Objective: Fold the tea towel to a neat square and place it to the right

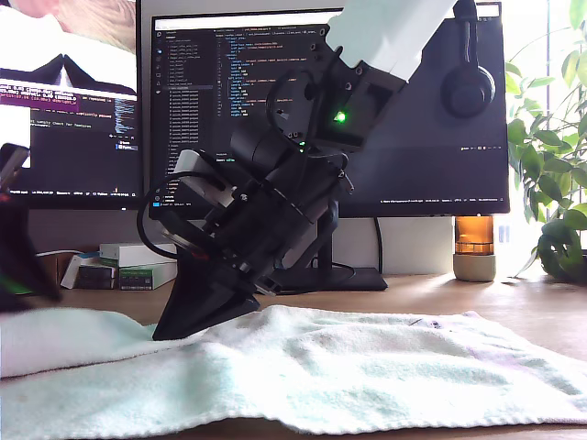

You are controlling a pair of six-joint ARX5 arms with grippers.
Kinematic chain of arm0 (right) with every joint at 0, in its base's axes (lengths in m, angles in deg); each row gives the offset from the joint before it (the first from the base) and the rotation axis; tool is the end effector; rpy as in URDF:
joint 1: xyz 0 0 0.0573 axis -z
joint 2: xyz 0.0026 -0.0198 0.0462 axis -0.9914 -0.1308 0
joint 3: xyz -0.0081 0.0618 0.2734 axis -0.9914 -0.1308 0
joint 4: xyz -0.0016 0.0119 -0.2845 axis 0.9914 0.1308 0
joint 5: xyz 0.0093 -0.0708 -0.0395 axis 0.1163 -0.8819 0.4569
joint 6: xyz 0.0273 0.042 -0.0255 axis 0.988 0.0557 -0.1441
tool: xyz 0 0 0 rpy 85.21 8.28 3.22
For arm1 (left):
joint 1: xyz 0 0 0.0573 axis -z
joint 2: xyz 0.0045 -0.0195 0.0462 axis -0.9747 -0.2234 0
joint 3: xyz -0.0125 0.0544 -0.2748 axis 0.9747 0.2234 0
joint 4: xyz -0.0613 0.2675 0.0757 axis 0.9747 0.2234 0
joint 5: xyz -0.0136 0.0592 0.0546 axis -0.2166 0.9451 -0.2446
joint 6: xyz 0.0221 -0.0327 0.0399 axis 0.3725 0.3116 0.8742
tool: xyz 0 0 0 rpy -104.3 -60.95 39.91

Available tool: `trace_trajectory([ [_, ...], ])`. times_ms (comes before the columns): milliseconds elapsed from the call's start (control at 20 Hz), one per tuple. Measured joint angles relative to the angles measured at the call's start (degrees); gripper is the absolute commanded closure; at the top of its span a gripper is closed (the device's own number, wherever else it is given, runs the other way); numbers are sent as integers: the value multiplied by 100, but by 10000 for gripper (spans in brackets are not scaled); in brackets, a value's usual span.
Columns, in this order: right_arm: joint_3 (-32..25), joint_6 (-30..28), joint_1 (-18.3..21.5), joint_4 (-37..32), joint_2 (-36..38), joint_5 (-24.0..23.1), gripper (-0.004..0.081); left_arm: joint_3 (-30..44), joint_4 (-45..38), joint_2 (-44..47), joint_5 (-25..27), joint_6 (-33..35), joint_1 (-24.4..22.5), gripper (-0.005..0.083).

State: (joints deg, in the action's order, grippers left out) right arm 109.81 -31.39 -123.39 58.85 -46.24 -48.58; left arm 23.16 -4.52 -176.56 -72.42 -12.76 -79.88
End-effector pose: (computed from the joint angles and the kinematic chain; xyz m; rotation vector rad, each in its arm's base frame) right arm 0.3470 0.3238 0.1190 -0.2013 0.9883 1.2378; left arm 0.2913 -0.0099 0.1270 -0.6364 1.4501 -0.6349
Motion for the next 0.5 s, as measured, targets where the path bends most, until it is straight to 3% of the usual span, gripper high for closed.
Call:
trace_trajectory([
  [250, 0, 0, 0, -2, 0, 0, 783, 0, 0, 0, 0, 2, 0, 617],
  [400, 0, 0, 0, -9, -2, 0, 783, 0, -50, 0, -2, 2, 13, 770],
  [500, 0, 0, 0, -13, -4, 2, 783, 0, -74, 0, -11, 2, 37, 797],
])
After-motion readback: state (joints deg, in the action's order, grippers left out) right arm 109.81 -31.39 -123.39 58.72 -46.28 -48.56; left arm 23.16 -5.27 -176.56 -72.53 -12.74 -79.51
